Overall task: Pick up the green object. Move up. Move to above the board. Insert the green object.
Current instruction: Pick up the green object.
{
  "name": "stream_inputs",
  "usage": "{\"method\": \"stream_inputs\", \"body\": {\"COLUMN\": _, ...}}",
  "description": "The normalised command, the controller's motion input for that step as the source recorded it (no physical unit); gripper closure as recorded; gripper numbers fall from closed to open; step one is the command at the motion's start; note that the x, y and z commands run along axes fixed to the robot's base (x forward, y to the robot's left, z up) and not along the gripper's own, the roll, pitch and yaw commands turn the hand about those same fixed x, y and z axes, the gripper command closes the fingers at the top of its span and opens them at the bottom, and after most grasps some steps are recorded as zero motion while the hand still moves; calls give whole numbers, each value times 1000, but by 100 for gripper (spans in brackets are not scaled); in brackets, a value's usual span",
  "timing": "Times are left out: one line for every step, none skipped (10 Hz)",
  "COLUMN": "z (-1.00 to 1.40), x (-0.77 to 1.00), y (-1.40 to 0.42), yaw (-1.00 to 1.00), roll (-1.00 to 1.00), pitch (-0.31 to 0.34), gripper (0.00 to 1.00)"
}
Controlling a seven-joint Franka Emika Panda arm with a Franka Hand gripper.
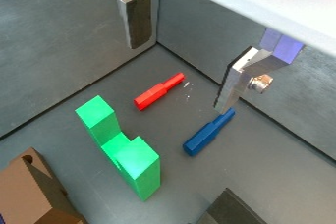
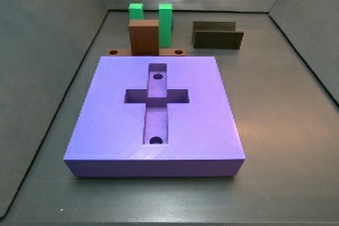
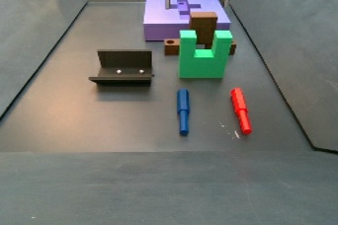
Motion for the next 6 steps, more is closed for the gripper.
{"method": "stream_inputs", "body": {"z": 0, "x": 0, "y": -31, "yaw": 0, "roll": 0, "pitch": 0, "gripper": 0}}
{"method": "stream_inputs", "body": {"z": -6, "x": 0, "y": -54, "yaw": 0, "roll": 0, "pitch": 0, "gripper": 0}}
{"method": "stream_inputs", "body": {"z": -183, "x": 0, "y": -126, "yaw": 0, "roll": -120, "pitch": -36, "gripper": 0}}
{"method": "stream_inputs", "body": {"z": -223, "x": -129, "y": -234, "yaw": 26, "roll": -166, "pitch": -94, "gripper": 0}}
{"method": "stream_inputs", "body": {"z": -360, "x": -74, "y": -271, "yaw": 9, "roll": -204, "pitch": -101, "gripper": 0}}
{"method": "stream_inputs", "body": {"z": -397, "x": 0, "y": -297, "yaw": 54, "roll": -216, "pitch": -80, "gripper": 0}}
